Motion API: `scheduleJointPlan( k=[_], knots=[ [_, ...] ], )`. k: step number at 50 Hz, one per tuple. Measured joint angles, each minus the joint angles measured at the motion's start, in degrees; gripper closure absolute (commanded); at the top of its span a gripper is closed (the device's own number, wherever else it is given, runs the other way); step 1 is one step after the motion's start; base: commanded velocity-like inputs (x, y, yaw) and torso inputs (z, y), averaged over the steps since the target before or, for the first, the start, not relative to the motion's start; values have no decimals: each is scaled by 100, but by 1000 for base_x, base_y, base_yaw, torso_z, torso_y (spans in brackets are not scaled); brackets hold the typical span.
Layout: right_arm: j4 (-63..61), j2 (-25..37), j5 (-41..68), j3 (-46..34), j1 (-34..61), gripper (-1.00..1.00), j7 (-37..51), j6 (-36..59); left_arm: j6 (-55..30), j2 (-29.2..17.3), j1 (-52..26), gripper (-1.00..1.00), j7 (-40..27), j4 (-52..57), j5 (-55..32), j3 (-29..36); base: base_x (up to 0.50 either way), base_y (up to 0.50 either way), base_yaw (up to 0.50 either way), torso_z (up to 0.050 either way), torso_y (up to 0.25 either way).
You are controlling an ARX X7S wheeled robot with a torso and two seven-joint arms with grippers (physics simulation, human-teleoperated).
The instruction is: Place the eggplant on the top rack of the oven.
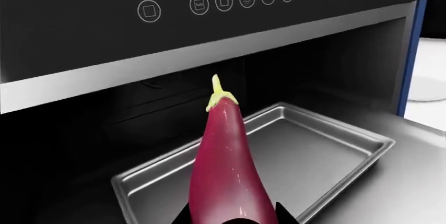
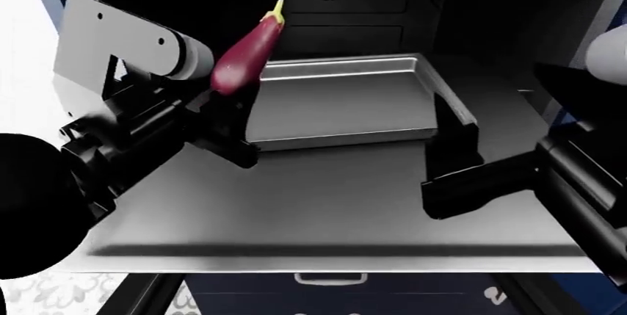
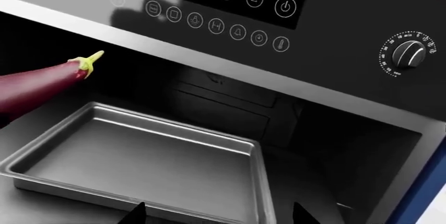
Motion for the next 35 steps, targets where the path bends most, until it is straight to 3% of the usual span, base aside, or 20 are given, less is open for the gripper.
scheduleJointPlan(
  k=[35],
  knots=[
    [-136, 249, -550, 103, -526, -100, -329, -252, 598, 656, -929, 100, 1814, -1677, 2325, 1542, 0, 0, 0, 0, 0]
  ],
)
